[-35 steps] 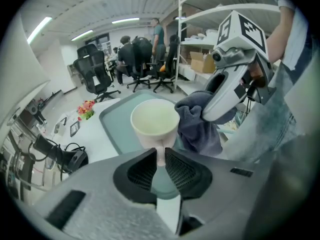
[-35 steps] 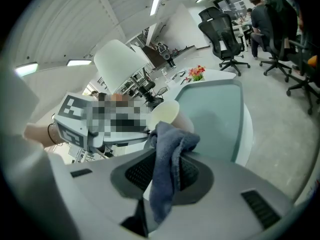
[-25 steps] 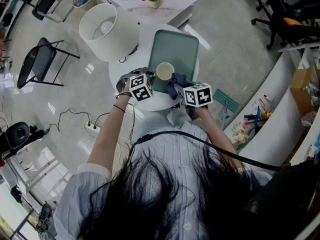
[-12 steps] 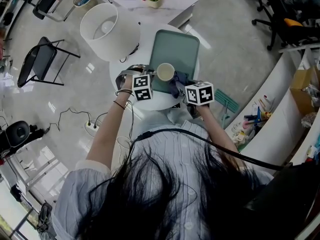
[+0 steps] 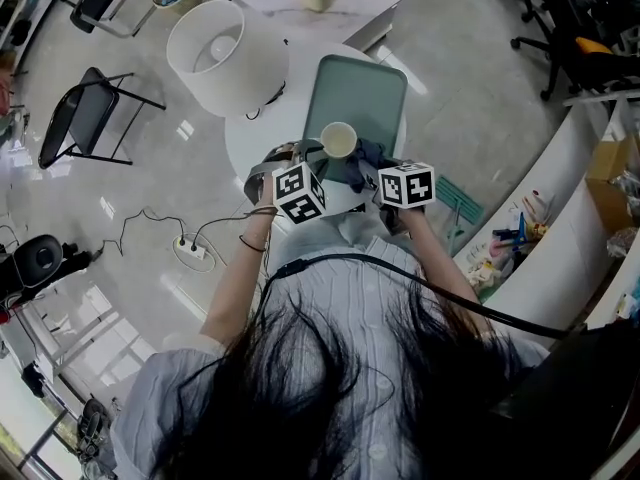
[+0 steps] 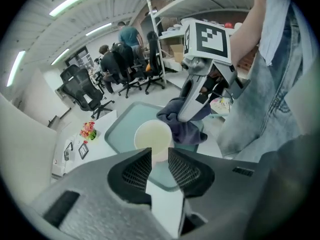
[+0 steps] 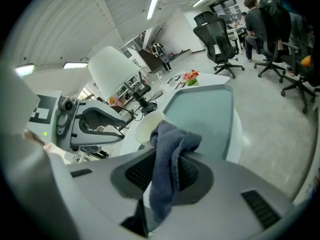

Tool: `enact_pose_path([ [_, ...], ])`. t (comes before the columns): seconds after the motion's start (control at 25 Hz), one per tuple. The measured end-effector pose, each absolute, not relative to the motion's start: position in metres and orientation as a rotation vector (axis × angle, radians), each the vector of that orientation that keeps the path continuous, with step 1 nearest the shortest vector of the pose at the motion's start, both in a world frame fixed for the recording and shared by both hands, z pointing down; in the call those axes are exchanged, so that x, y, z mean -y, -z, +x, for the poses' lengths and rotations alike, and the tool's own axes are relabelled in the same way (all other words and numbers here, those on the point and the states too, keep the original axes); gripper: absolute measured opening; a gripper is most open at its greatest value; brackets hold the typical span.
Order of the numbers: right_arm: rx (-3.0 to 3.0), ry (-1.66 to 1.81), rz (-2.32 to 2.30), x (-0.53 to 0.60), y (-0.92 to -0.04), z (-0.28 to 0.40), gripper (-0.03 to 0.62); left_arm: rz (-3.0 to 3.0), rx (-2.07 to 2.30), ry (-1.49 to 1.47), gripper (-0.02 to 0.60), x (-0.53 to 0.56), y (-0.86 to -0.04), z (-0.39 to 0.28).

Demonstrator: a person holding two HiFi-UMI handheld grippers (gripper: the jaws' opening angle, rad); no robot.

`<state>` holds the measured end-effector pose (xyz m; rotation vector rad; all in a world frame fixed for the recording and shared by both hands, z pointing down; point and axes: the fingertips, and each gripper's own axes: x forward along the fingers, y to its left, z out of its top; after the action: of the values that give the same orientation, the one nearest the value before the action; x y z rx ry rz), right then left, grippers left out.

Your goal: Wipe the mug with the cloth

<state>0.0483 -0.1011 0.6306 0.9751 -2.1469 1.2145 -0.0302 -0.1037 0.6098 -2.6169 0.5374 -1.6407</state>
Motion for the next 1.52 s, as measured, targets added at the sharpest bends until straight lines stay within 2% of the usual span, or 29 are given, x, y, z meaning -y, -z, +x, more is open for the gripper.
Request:
enact_pose_path([
  [0.36,2.157,-1.213,0.978,0.101,-0.629,0.049,0.087,-2.688,-0.634,1.681,0.098,0.107,-0.627,0.015],
  [0.8,2.188,-1.212,0.962,0.100,-0.627,0.045,0.087,-2.718,-0.676,1.804,0.095,0.106,-0.656,0.018],
  [1.04,2.190,-1.212,0.954,0.100,-0.627,0.044,0.087,-2.724,-0.626,1.818,0.069,0.105,-0.661,0.020],
  [1.28,2.191,-1.208,0.936,0.100,-0.628,0.040,0.087,-2.748,-0.458,1.787,0.043,0.097,-0.662,0.021],
  [1.52,2.190,-1.190,0.894,0.095,-0.628,0.036,0.087,-2.656,-0.163,1.762,0.043,0.087,-0.661,0.011],
])
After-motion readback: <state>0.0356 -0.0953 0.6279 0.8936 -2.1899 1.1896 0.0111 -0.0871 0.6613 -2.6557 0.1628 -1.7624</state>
